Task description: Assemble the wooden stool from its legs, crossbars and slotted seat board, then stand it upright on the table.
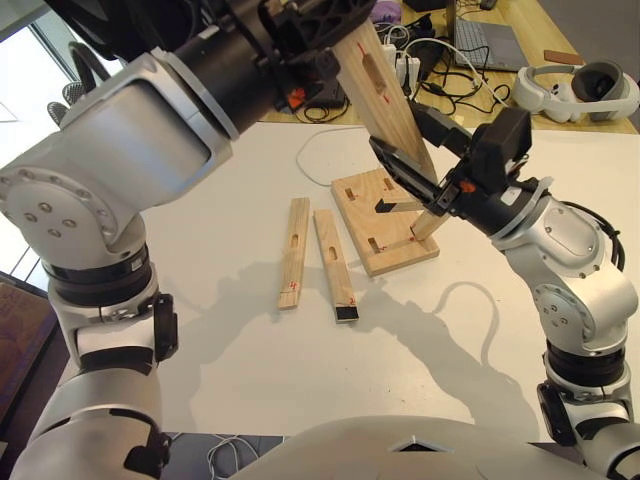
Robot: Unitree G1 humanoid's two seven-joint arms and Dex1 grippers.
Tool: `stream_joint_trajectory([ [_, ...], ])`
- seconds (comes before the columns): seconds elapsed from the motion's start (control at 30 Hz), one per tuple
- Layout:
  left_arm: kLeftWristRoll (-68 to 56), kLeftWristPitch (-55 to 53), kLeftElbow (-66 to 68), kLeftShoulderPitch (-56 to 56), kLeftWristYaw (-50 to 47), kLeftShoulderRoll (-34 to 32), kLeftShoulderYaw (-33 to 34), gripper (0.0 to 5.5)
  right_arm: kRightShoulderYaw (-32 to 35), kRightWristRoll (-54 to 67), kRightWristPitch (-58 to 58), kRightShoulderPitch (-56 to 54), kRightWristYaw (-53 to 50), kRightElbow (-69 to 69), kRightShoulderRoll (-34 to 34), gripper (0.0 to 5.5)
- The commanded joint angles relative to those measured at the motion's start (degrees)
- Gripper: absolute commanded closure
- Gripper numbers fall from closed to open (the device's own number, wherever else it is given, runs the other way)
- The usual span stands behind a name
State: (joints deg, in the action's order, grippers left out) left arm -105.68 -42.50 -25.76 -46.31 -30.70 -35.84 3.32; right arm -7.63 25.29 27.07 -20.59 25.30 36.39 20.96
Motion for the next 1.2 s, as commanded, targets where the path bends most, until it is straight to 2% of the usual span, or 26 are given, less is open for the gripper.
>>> stream_joint_trajectory([
  [0.03,-2.2,1.6,-0.3,0.0,-0.9,0.9,0.0,4.47,-1.3,-5.6,-4.5,-1.6,-1.4,-2.4,-1.1,3.45],
  [0.07,-2.4,1.9,-0.3,0.0,-1.1,1.0,0.0,4.47,-1.7,-7.0,-5.9,-1.7,-1.7,-3.2,-1.6,3.45],
  [0.1,-2.6,2.1,-0.2,0.0,-1.1,1.0,0.0,4.47,-2.0,-8.2,-7.4,-1.7,-1.9,-3.9,-2.0,3.16],
  [0.27,-2.9,2.4,0.1,-0.2,-1.4,0.8,-0.3,4.47,-3.1,-10.9,-12.0,-0.8,-0.3,-5.5,-2.6,2.46],
  [0.43,-2.1,2.4,0.3,0.1,-1.8,0.0,0.1,4.47,-0.5,-6.0,-10.3,-0.8,1.1,-3.8,-3.0,1.6],
  [0.57,0.2,4.0,1.6,0.6,-2.5,0.0,2.1,4.47,3.8,2.0,-5.4,-3.3,5.0,-2.7,0.2,1.57],
  [0.67,3.6,6.9,3.9,-0.1,-3.0,0.7,5.3,4.47,11.4,14.7,0.6,-8.0,2.4,-3.6,-0.4,1.57],
  [0.77,5.4,9.2,6.4,-0.1,-5.5,0.2,9.0,4.47,24.1,28.0,2.5,-16.1,-7.7,-11.0,-1.6,1.57],
  [0.83,7.1,8.4,7.8,1.1,-6.3,-2.0,10.9,4.47,31.0,30.7,1.6,-20.8,-13.8,-17.9,-0.2,1.57],
  [0.93,8.9,5.6,9.2,5.6,-8.0,-5.6,13.6,4.47,35.9,20.9,-2.5,-21.5,-20.6,-30.7,4.8,1.57],
  [1.0,10.4,3.2,9.6,8.8,-8.1,-8.5,14.9,4.47,32.9,10.6,-4.0,-16.7,-22.0,-36.4,8.8,1.57],
  [1.17,11.9,-3.1,10.4,12.7,-4.6,-13.7,15.7,4.47,29.1,0.9,-0.8,-6.1,-21.5,-42.7,10.6,1.57],
  [1.2,12.8,-2.2,4.4,16.3,-7.0,-10.8,13.1,4.47,28.3,0.1,0.1,-4.8,-20.8,-42.7,10.6,1.57],
])
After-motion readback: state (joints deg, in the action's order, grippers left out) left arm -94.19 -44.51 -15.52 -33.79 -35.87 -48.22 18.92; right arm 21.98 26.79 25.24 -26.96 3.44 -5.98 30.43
